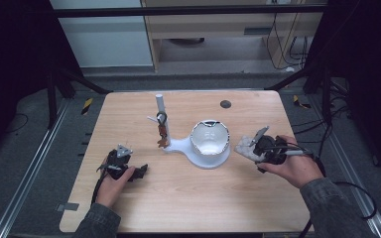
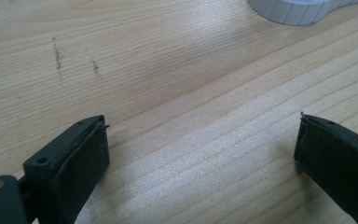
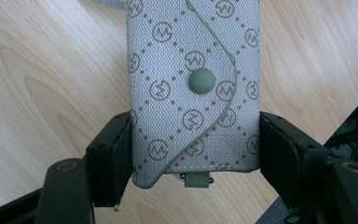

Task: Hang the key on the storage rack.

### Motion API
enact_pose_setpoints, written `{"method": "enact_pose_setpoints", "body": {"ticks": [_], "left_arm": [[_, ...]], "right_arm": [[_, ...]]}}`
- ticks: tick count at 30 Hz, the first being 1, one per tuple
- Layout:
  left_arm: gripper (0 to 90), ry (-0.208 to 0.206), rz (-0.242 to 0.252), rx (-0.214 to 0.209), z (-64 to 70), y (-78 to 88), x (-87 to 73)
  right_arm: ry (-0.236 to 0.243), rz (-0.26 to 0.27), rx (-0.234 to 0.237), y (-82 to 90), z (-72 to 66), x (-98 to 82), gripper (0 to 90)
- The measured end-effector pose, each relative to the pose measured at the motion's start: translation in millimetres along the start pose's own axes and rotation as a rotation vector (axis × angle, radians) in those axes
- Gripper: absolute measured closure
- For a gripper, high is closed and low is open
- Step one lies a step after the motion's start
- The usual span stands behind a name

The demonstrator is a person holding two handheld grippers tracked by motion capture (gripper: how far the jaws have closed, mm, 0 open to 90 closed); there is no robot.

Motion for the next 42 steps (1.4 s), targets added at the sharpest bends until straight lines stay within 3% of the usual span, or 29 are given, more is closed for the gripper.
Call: {"method": "enact_pose_setpoints", "body": {"ticks": [25,34,42], "left_arm": [[0.5,0.004,-0.006,0.002,1.4,-1.2,0.0],[0.4,0.002,-0.009,0.003,1.3,-1.0,-0.1],[0.4,0.003,-0.006,0.003,1.4,-1.2,-0.1]], "right_arm": [[0.063,0.021,-0.006,8.3,0.4,20.8,31.4],[0.117,0.008,-0.020,16.2,-0.5,31.5,31.4],[0.127,-0.007,-0.021,15.5,-0.3,38.2,31.4]]}}
Point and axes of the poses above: each handheld gripper's, and its own axes: y roughly backward along the jaws, x roughly out of its top, z roughly to its right, the point moved 9 cm from there along -y, roughly forward along the jaws, and after that the axes turned 15 degrees about z, right-handed, at the moved point
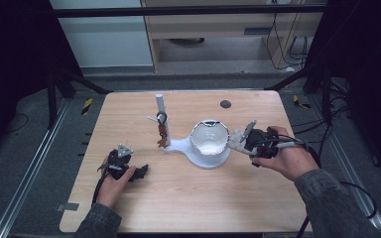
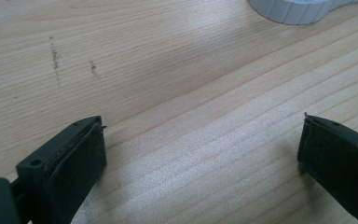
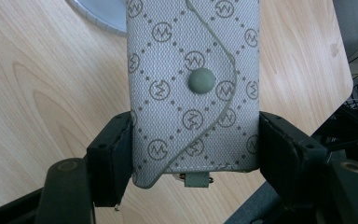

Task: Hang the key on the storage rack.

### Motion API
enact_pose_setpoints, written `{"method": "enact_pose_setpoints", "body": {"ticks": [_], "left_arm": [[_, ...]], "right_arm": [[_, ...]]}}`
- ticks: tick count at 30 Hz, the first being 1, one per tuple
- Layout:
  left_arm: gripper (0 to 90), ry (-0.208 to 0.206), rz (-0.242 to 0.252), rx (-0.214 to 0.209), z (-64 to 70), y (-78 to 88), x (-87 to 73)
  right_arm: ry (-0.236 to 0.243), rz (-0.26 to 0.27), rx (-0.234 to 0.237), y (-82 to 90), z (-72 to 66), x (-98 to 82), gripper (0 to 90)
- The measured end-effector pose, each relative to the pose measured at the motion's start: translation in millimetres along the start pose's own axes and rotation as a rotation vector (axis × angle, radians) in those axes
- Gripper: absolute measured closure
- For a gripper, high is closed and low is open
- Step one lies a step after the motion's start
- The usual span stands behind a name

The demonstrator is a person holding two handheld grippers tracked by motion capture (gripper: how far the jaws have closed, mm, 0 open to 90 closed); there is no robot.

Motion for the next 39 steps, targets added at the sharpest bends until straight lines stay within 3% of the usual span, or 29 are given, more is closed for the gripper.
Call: {"method": "enact_pose_setpoints", "body": {"ticks": [16,39], "left_arm": [[0.4,0.002,0.004,0.001,0.2,-0.3,0.3],[0.5,0.001,0.003,0.000,0.2,-0.2,0.2]], "right_arm": [[0.055,0.000,0.012,-11.7,-6.9,34.0,31.4],[0.106,-0.017,0.030,-27.4,-16.4,62.4,31.4]]}}
Point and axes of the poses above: each handheld gripper's, and its own axes: y roughly backward along the jaws, x roughly out of its top, z roughly to its right, the point moved 9 cm from there along -y, roughly forward along the jaws, and after that the axes turned 15 degrees about z, right-handed, at the moved point
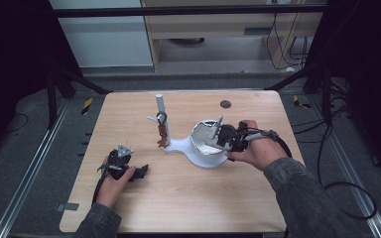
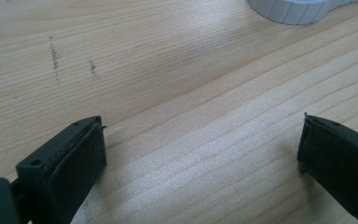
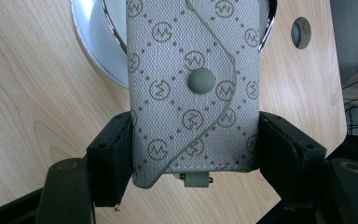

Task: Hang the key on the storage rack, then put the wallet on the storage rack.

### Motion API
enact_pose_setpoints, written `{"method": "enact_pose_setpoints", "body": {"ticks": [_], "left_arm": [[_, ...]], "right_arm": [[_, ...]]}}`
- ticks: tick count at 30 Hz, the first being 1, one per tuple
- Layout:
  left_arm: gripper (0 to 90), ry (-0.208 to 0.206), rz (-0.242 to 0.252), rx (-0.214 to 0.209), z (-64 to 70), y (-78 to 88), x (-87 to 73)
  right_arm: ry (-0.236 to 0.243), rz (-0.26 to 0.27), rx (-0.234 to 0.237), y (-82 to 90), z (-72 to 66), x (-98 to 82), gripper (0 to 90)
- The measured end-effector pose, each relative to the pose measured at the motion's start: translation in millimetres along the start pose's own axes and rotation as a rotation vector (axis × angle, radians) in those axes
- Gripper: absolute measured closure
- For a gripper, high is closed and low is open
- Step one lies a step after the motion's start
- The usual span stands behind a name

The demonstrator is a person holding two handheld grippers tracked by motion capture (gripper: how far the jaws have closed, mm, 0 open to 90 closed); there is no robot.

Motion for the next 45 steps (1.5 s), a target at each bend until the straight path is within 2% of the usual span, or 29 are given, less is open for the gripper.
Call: {"method": "enact_pose_setpoints", "body": {"ticks": [17,32,36,45], "left_arm": [[0.4,0.000,-0.002,0.000,0.0,0.1,0.0],[0.4,-0.002,-0.001,-0.001,0.2,-0.1,0.1],[0.4,-0.002,-0.001,-0.001,0.3,-0.1,0.1],[0.4,-0.002,-0.001,-0.002,0.4,-0.1,0.1]], "right_arm": [[0.000,-0.024,0.017,-11.3,-2.6,7.4,31.4],[0.023,-0.042,0.028,-27.4,-10.9,15.2,31.4],[0.023,-0.064,0.022,-32.1,-9.9,15.4,31.3],[0.006,-0.077,0.030,-41.3,-6.6,16.4,31.2]]}}
Point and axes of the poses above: each handheld gripper's, and its own axes: y roughly backward along the jaws, x roughly out of its top, z roughly to its right, the point moved 9 cm from there along -y, roughly forward along the jaws, and after that the axes turned 15 degrees about z, right-handed, at the moved point
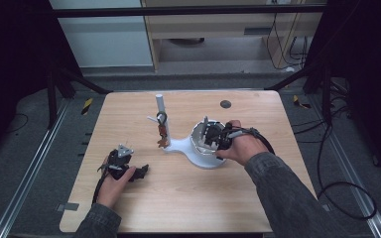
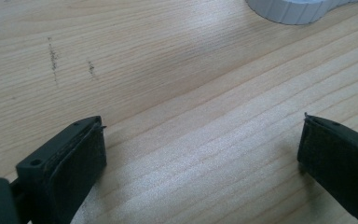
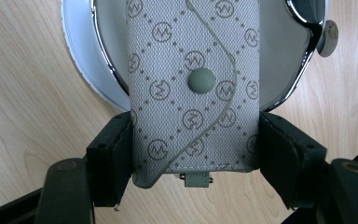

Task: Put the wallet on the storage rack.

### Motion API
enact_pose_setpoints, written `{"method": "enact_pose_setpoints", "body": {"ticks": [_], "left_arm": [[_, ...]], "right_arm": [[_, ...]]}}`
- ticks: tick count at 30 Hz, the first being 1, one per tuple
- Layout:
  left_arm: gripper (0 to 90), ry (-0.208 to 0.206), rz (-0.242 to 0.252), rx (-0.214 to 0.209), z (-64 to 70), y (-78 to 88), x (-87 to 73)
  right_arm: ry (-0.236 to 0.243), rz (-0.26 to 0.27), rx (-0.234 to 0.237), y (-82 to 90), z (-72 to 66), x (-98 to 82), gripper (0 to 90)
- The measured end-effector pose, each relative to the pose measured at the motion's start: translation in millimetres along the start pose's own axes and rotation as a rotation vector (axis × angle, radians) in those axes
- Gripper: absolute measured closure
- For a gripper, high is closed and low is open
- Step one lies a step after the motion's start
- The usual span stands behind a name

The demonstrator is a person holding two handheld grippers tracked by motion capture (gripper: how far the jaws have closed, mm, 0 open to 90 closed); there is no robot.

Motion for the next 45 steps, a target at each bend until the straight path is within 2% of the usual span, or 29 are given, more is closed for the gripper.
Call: {"method": "enact_pose_setpoints", "body": {"ticks": [14,25,45], "left_arm": [[0.4,0.000,0.001,-0.002,0.7,-0.3,0.2],[0.4,0.000,0.001,-0.004,1.1,-0.4,0.3],[0.4,-0.001,0.000,-0.004,1.3,-0.6,0.4]], "right_arm": [[-0.018,-0.018,0.005,-10.5,2.9,1.5,31.0],[-0.031,-0.011,0.014,-14.1,2.4,5.6,30.7],[-0.030,-0.011,0.019,-19.9,1.9,8.9,30.7]]}}
Point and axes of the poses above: each handheld gripper's, and its own axes: y roughly backward along the jaws, x roughly out of its top, z roughly to its right, the point moved 9 cm from there along -y, roughly forward along the jaws, and after that the axes turned 15 degrees about z, right-handed, at the moved point
